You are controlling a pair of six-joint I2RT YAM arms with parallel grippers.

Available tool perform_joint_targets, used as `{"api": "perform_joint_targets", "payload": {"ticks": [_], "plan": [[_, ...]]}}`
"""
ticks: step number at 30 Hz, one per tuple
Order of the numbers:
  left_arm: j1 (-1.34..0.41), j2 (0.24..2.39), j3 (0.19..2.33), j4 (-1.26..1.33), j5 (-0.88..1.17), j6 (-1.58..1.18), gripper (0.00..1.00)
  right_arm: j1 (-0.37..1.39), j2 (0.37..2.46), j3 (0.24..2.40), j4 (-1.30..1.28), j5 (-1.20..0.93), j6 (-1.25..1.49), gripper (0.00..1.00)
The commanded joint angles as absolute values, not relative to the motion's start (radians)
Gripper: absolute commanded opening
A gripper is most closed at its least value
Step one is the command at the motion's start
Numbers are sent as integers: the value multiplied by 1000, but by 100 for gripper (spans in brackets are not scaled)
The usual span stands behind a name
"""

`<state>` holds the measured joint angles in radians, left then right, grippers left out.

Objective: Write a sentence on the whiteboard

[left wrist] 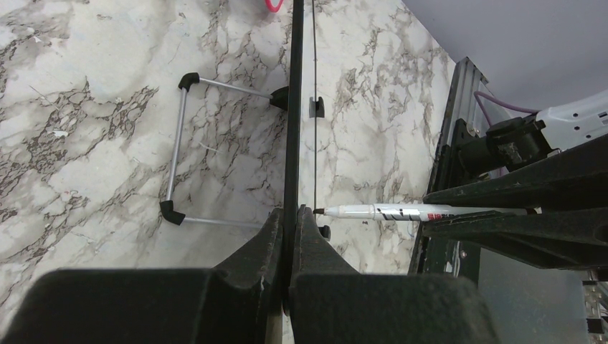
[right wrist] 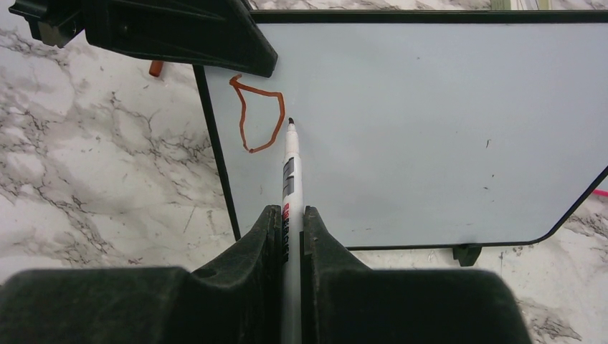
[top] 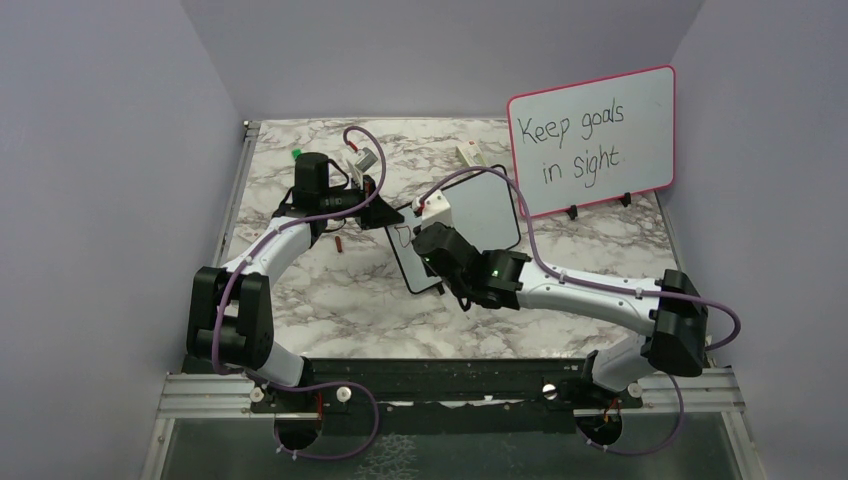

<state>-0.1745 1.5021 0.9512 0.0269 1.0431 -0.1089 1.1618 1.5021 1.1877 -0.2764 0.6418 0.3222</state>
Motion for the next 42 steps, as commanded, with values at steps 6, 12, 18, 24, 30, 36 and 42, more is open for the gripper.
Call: {"api": "perform_joint_targets", "payload": {"ticks": [6, 12, 18, 24, 30, 36, 42], "plan": [[-206, 1547, 930, -77, 981, -51, 0, 1157, 1519, 1206, -224, 681, 309, 1], [-206, 1546, 930, -79, 980, -50, 0, 1152, 1529, 1209, -228, 681, 311, 1], [-207, 1548, 931, -81, 980, -49, 0, 1150, 1532, 1206, -253, 691, 321, 1], [-207, 1550, 932, -84, 979, -48, 0, 1150, 1534, 1210, -308, 674, 348, 1], [-208, 1549, 933, -85, 977, -47, 0, 1150, 1536, 1205, -367, 647, 381, 1], [-209, 1551, 933, -87, 977, -46, 0, 1150, 1540, 1204, -389, 622, 391, 1], [-210, 1551, 933, -87, 977, -45, 0, 1150, 1545, 1208, -366, 631, 383, 1]]}}
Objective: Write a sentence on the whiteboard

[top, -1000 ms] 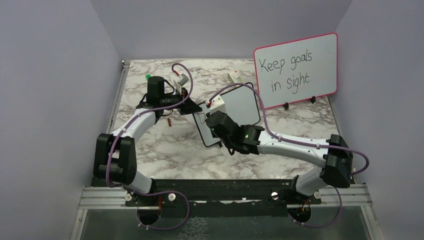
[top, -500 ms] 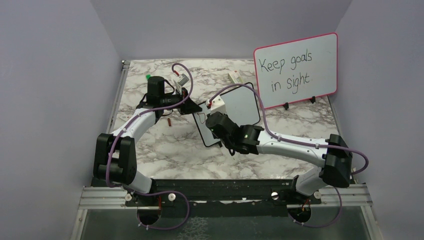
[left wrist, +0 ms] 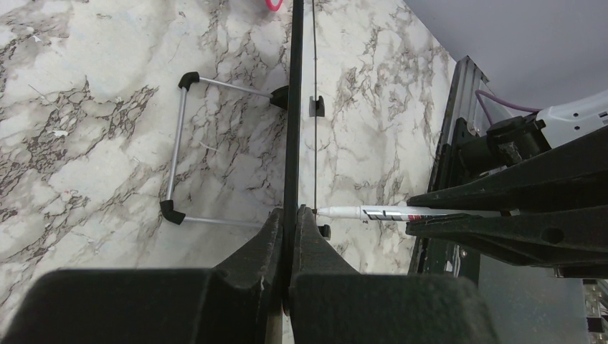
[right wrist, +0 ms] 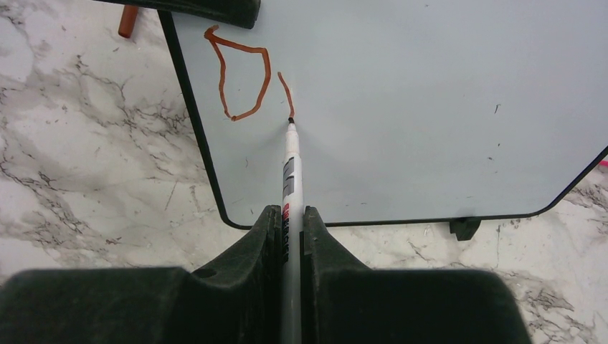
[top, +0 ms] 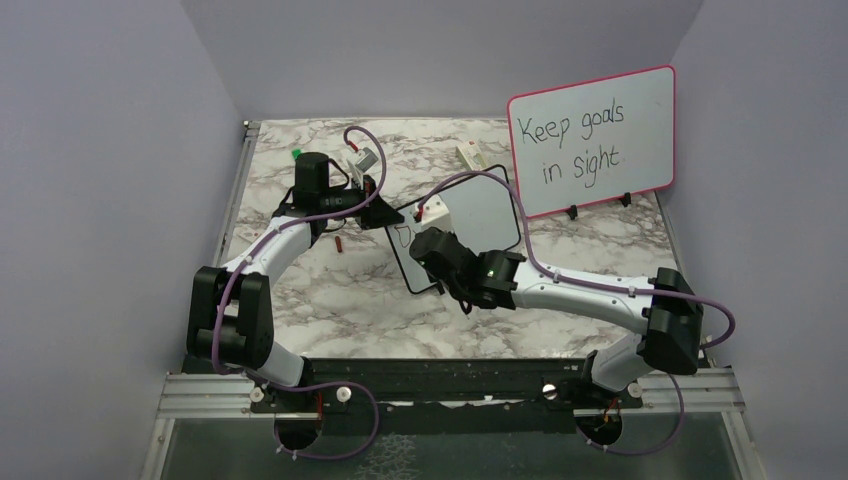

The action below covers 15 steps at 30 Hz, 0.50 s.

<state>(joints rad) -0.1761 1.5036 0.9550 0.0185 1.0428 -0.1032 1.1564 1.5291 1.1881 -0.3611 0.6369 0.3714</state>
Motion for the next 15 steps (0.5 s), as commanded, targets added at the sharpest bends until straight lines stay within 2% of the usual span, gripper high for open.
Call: {"api": "perform_joint_targets", "payload": {"ticks": [1, 15], "plan": [[-211, 1551, 933, -87, 977, -45, 0, 1150, 1545, 1207, -361, 639, 377, 1], [-212, 1556, 937, -98, 977, -39, 0, 1148, 1533, 1225, -287, 701, 317, 1]]}}
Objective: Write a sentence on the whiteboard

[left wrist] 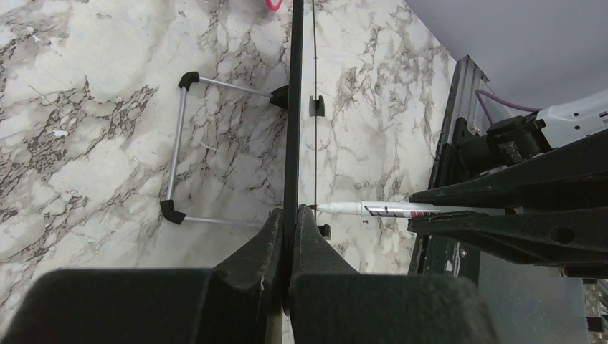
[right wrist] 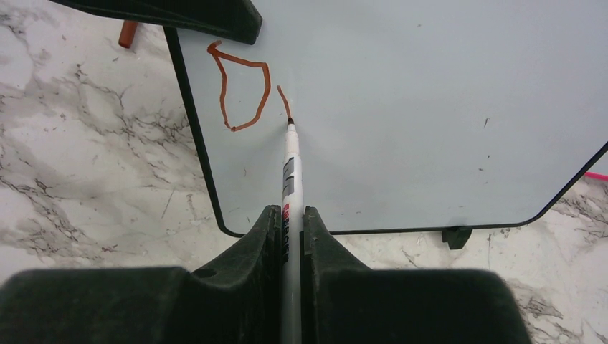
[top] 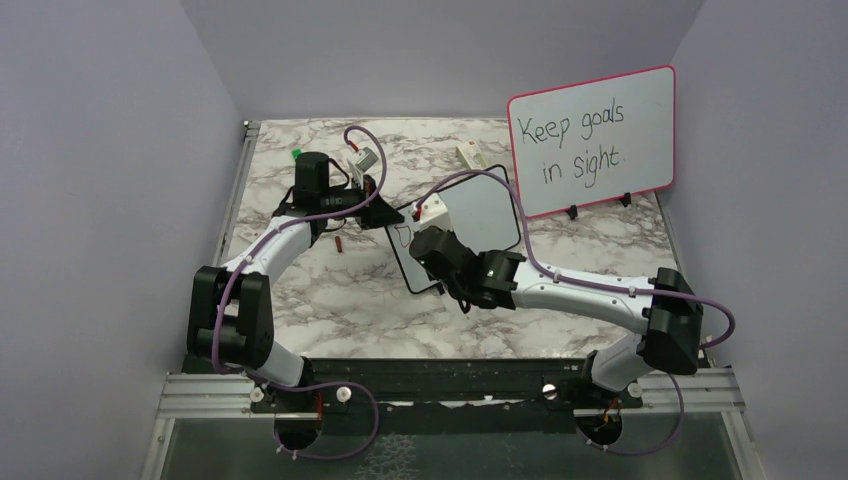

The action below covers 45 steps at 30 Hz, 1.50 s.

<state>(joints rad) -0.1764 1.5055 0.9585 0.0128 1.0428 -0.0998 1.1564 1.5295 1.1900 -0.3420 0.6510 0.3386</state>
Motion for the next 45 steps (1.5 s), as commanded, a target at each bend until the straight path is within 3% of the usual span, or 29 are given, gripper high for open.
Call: {"api": "perform_joint_targets", "payload": {"ticks": [1, 31, 45], "plan": [[-212, 1556, 937, -98, 977, -38, 0, 1147, 1532, 1226, -283, 701, 314, 1], [-219, 1561, 943, -117, 967, -26, 0, 1115, 1501, 1206, -284, 739, 338, 1], [-219, 1565, 949, -132, 947, -18, 0, 1115, 1418, 1116, -235, 600, 301, 1]]}}
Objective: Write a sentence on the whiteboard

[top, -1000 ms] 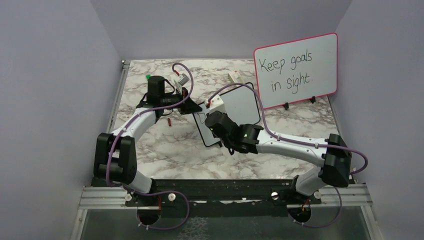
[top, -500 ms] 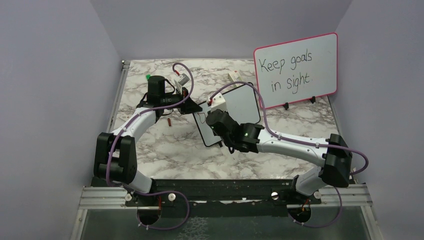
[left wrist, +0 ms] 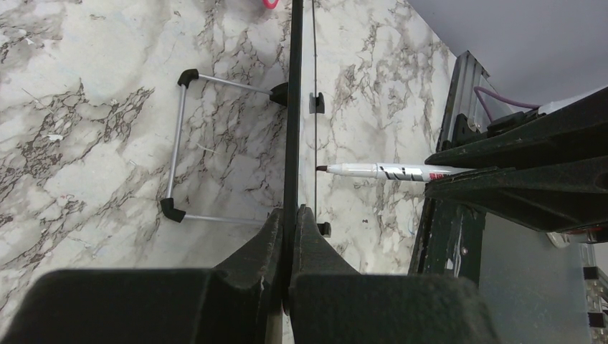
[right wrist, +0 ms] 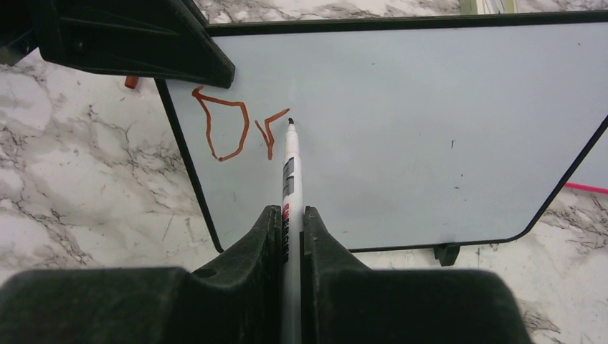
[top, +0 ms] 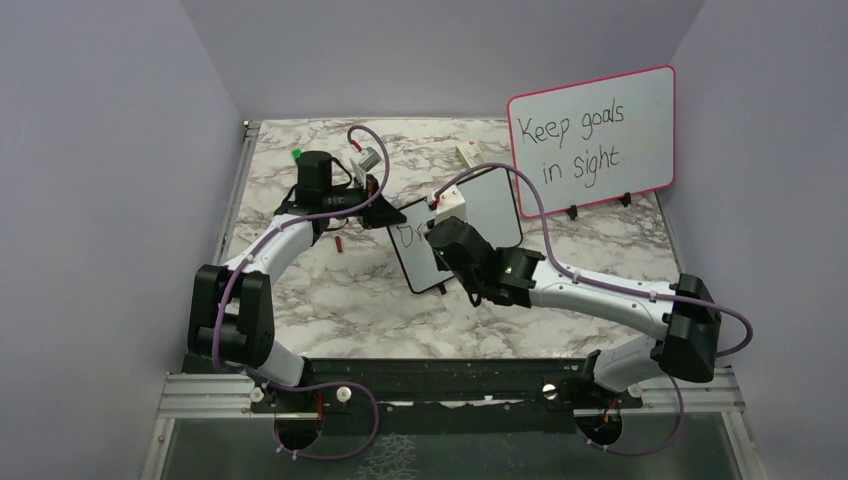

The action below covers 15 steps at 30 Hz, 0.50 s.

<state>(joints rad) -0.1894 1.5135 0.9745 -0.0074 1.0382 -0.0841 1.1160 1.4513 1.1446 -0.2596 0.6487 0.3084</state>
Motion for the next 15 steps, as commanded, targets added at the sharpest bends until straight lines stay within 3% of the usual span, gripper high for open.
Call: {"api": "perform_joint_targets", "payload": {"ticks": [1, 15], "plan": [[-218, 1565, 950, -131, 946, -18, 0, 1115, 1417, 1110, -235, 592, 304, 1], [-219, 1569, 951, -138, 946, -14, 0, 1108, 1432, 1089, -211, 625, 314, 1]]}}
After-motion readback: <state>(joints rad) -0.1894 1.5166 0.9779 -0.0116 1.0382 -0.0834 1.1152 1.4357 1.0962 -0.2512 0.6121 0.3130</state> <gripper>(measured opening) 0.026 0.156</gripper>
